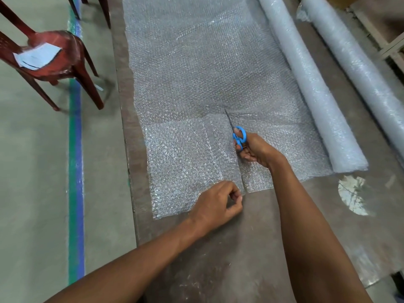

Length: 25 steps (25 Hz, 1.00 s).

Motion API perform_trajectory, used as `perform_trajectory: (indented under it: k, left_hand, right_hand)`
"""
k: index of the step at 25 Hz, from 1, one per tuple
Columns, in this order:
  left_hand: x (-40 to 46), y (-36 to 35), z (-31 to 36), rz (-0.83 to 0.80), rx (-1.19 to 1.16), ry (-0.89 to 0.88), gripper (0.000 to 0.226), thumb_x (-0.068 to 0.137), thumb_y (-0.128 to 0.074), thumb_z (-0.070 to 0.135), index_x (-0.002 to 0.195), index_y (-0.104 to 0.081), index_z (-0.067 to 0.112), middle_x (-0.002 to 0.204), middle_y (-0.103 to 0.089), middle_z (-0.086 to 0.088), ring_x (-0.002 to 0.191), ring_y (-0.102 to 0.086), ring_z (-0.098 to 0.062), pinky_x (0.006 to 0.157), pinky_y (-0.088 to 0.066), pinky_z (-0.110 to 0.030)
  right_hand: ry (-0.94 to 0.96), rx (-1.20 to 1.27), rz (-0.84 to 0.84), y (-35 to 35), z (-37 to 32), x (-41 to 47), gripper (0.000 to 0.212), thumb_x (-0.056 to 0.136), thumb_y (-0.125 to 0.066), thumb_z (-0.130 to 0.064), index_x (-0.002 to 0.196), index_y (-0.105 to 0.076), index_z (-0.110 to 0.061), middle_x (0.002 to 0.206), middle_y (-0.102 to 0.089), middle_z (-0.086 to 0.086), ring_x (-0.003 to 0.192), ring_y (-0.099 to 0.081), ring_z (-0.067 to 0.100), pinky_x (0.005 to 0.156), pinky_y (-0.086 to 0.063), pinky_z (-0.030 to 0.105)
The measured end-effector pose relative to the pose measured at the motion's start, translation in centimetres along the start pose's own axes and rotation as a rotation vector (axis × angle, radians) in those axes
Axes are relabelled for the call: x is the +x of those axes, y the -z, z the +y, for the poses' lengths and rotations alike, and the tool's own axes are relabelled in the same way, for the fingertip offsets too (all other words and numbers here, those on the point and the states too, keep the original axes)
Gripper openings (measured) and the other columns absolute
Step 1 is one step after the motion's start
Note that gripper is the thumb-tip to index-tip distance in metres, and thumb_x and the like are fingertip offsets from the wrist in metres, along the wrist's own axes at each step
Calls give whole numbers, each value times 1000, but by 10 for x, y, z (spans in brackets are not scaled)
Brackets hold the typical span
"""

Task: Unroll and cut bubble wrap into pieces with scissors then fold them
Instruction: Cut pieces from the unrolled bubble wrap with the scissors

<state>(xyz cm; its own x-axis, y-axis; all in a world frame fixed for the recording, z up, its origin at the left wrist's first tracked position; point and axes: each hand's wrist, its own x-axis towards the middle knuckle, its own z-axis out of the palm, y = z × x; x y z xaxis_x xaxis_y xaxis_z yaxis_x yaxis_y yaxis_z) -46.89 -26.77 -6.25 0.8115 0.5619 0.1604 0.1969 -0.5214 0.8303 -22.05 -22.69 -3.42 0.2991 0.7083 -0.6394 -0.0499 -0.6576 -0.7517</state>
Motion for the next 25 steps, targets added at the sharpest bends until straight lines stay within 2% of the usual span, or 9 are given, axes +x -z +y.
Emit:
perform_trajectory:
  k: [6, 10, 13, 16, 18, 21, 25]
  left_hand:
    - [3, 5, -7, -56, 36, -28, 13, 96, -63, 33, 98, -60, 20, 94, -63, 8, 80, -59, -8, 67, -57, -37]
    - [7, 9, -10, -73, 23, -60, 14, 96, -65, 33, 99, -62, 19, 94, -65, 7, 81, -60, -9, 70, -57, -37]
    - [9, 9, -13, -84, 38, -106, 16, 97, -67, 32, 100, -63, 17, 94, -66, 4, 82, -62, -12, 72, -57, -39]
    - [18, 20, -18, -57, 96, -209, 29, 101, -65, 42, 101, -65, 13, 95, -64, -1, 85, -60, -18, 78, -52, -36]
    - [41, 41, -23, -26, 188, -172, 38, 106, -55, 48, 116, -65, 13, 112, -66, -4, 101, -61, -18, 92, -51, -36]
    - [90, 85, -46, 37, 430, -34, 45, 109, -50, 44, 146, -52, 20, 149, -54, -1, 132, -53, -15, 116, -44, -40]
    - [163, 130, -90, 16, 492, 2, 46, 106, -61, 31, 150, -51, 21, 151, -54, -3, 135, -55, -20, 118, -44, -41]
  right_hand:
    - [17, 32, -41, 4, -10, 11, 55, 108, -44, -59, 86, -60, -11, 68, -56, 4, 39, -38, 14, 34, -20, 22]
    - [44, -58, 26, 0, -8, 20, 54, 105, -54, -60, 87, -61, -9, 71, -52, 9, 42, -36, 15, 35, -22, 22]
    - [9, -28, 39, -2, -7, 23, 53, 104, -55, -59, 85, -60, -10, 71, -53, 7, 39, -36, 14, 34, -20, 21]
    - [-23, 41, 1, -3, -16, 19, 52, 106, -48, -59, 88, -57, -11, 68, -56, 5, 37, -38, 14, 34, -18, 21]
    - [-6, 66, -14, -3, -20, 17, 52, 107, -46, -59, 89, -56, -11, 68, -57, 4, 38, -39, 14, 33, -20, 21]
    - [0, 67, -46, -2, -21, 15, 53, 106, -47, -60, 86, -58, -11, 70, -57, 5, 38, -39, 15, 33, -21, 21]
    - [41, 105, -7, -5, -16, 7, 46, 107, -49, -55, 94, -59, -12, 72, -57, 8, 37, -39, 14, 34, -21, 20]
